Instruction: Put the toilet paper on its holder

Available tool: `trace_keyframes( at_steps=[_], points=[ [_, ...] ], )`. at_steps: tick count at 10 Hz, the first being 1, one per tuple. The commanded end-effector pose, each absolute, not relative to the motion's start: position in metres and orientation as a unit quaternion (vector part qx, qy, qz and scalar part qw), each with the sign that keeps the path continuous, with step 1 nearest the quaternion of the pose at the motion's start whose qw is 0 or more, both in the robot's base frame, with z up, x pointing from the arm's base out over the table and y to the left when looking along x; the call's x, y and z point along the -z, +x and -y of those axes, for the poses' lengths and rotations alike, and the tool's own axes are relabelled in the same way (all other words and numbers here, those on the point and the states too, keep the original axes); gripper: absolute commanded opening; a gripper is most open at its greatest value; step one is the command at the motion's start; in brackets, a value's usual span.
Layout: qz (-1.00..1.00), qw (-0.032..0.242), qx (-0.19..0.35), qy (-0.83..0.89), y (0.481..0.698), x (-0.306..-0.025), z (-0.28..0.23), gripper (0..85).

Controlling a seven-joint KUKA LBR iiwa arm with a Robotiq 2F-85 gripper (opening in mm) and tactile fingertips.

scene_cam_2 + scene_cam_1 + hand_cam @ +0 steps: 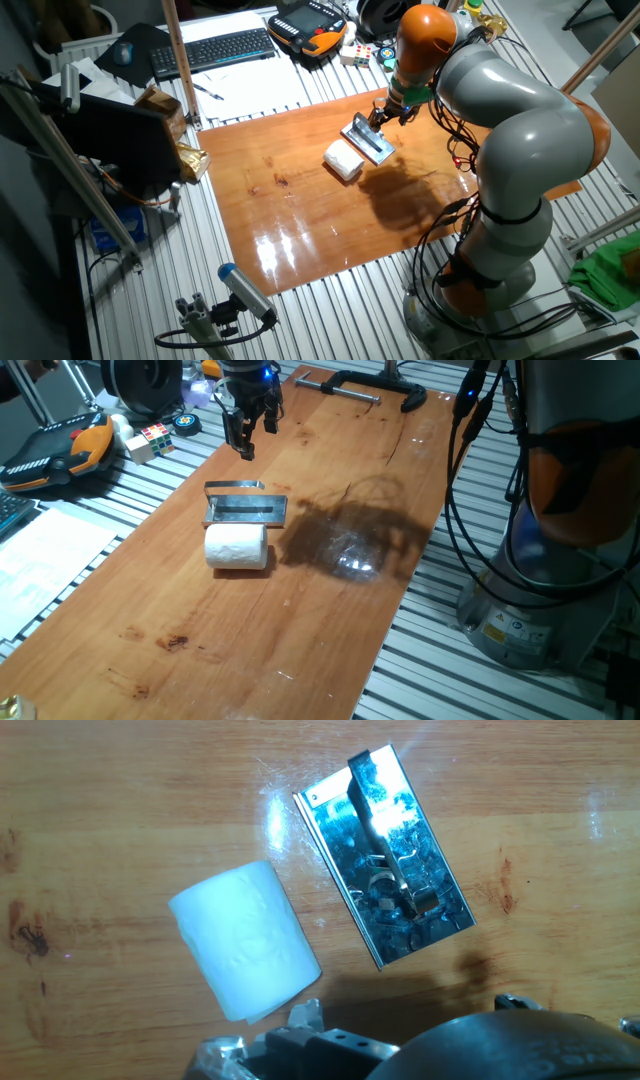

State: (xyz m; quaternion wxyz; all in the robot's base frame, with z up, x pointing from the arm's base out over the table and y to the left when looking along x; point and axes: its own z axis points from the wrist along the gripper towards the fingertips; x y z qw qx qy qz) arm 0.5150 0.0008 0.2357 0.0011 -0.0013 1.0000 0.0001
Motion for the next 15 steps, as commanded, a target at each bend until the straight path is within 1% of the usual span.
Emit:
trace_keyframes(
  at_steps=[1, 2, 5, 11, 15],
  points=[
    [-1.000, 0.015, 0.014, -0.020, 0.515, -0.236, -0.001, 84.0],
    [-1.000, 0.015, 0.014, -0.020, 0.515, -0.237, -0.001, 0.7],
    [-1.000, 0.012, 0.018, -0.018, 0.514, -0.241, -0.005, 0.7],
    [-1.000, 0.014, 0.017, -0.019, 0.515, -0.238, -0.006, 0.7],
    [-0.999, 0.021, 0.017, -0.044, 0.516, -0.226, -0.015, 0.7]
  ],
)
